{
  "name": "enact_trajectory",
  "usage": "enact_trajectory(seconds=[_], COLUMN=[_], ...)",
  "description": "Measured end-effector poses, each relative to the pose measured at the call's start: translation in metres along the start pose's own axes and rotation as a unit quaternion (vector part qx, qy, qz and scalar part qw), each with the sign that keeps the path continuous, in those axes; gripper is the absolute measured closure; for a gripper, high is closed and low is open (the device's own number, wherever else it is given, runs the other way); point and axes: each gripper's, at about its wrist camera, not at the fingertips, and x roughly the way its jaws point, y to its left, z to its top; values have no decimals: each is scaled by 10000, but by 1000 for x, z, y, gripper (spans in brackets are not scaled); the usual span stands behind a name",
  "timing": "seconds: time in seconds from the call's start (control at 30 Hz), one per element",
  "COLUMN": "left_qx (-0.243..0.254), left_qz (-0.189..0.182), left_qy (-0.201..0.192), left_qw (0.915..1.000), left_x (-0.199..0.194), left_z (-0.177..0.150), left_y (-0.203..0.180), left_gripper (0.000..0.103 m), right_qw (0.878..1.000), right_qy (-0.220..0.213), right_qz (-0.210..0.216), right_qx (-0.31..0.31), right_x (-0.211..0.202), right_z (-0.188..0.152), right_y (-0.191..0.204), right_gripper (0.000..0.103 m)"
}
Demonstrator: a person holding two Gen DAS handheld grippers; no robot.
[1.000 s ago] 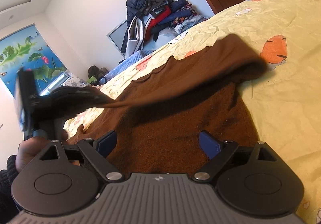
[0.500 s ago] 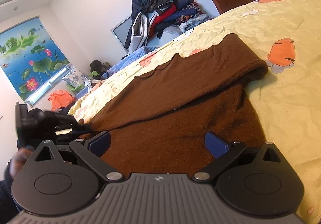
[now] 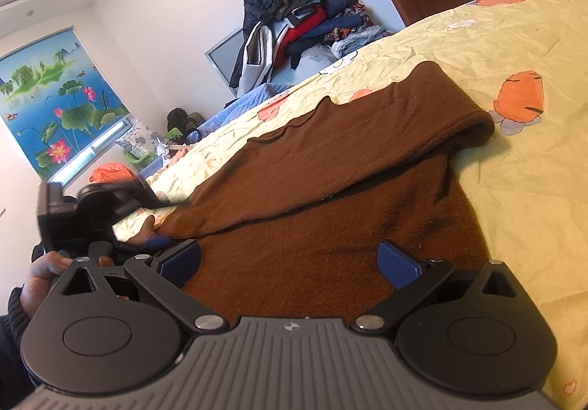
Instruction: Fold small clothes
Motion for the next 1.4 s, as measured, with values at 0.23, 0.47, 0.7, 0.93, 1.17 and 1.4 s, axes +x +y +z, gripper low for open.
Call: enact_trajectory(seconds=[0.23,0.47,0.7,0.93,1.17,1.4], left_qx=[1072,651,1039,1344,2527,2681], left_qz=[301,1452,1716,1142,1496,1210], left_qy=[-1443,-1289,-1316,-2191,-763,-765], left_qw=[9832,9788,9708,9596,9528,9527], left_x=[-48,-44,-54,-95,9,-3], left_z=[10,33,21,-1,-15,-15], left_y=[-28,43,23,-13,-33,-22], left_gripper=[99,99,96,19,19,14], right_qw=[10000,9999,9999,9954,9599,9536], right_qy=[-5,-8,110,-89,754,658], right_qz=[31,88,-87,-646,-1937,-1977], right_qx=[20,57,-71,-707,-1882,-2174], right_x=[0,0,1,34,139,138], right_z=[-1,0,4,73,84,75], right_y=[0,-2,5,21,12,10], right_gripper=[0,0,0,0,0,0])
